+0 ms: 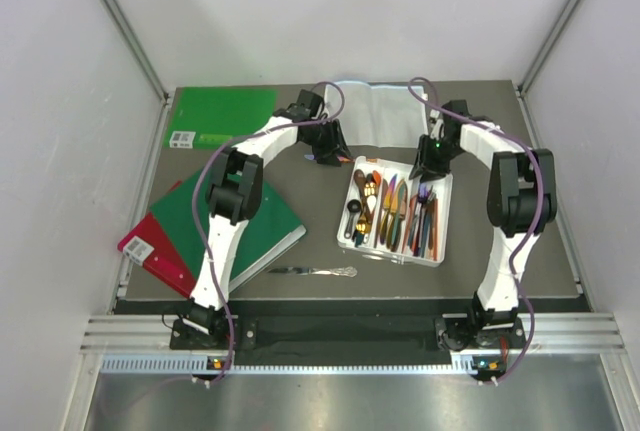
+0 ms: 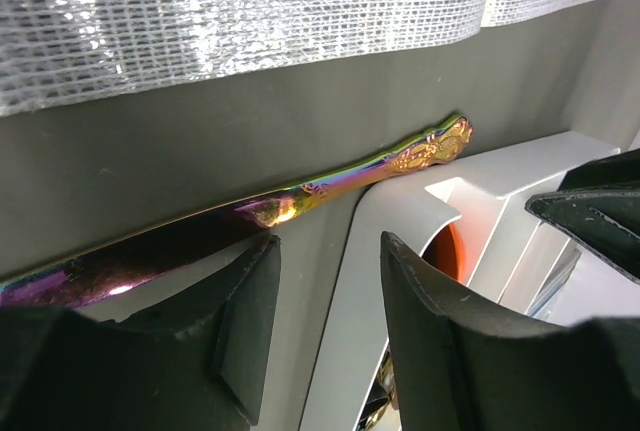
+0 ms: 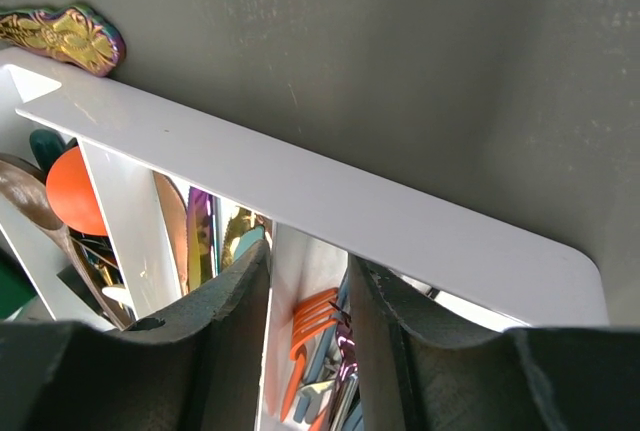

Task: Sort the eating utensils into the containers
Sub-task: Move the storage box to the center of the board.

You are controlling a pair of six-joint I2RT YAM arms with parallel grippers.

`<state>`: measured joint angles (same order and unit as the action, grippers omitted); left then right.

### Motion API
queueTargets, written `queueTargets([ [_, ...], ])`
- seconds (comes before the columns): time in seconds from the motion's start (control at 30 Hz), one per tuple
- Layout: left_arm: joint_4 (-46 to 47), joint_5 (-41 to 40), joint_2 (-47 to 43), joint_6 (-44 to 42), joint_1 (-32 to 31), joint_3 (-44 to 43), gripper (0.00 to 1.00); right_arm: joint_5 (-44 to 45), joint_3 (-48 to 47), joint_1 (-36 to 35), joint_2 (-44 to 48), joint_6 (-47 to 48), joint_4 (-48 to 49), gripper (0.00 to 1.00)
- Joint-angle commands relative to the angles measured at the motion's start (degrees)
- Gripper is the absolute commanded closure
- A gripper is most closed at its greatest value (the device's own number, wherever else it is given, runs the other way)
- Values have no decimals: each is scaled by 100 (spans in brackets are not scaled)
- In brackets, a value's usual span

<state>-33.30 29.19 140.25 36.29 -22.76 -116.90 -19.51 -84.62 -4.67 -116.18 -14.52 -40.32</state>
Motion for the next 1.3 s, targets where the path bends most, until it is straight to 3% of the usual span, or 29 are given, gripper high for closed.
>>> queueTargets([
  [0.0,-502,-835,-86,-131,44,-174,49,720,191,194,324,248,-503,64],
  [0.27,-792,-1416,38,-61,114,-588,50,1361,192,649,289,178,-530,64],
  [0.9,-1302,-1390,3,-307,167,-676,50,1933,-1856,1257,-1038,-50,-592,64],
  [1.1,-1276,-1276,-146,-403,185,-457,49,1635,-2103,1363,-1065,46,-627,61],
  [1.27,-934,-495,-409,-492,220,-229,49,308,-1585,1276,-260,126,-425,58],
])
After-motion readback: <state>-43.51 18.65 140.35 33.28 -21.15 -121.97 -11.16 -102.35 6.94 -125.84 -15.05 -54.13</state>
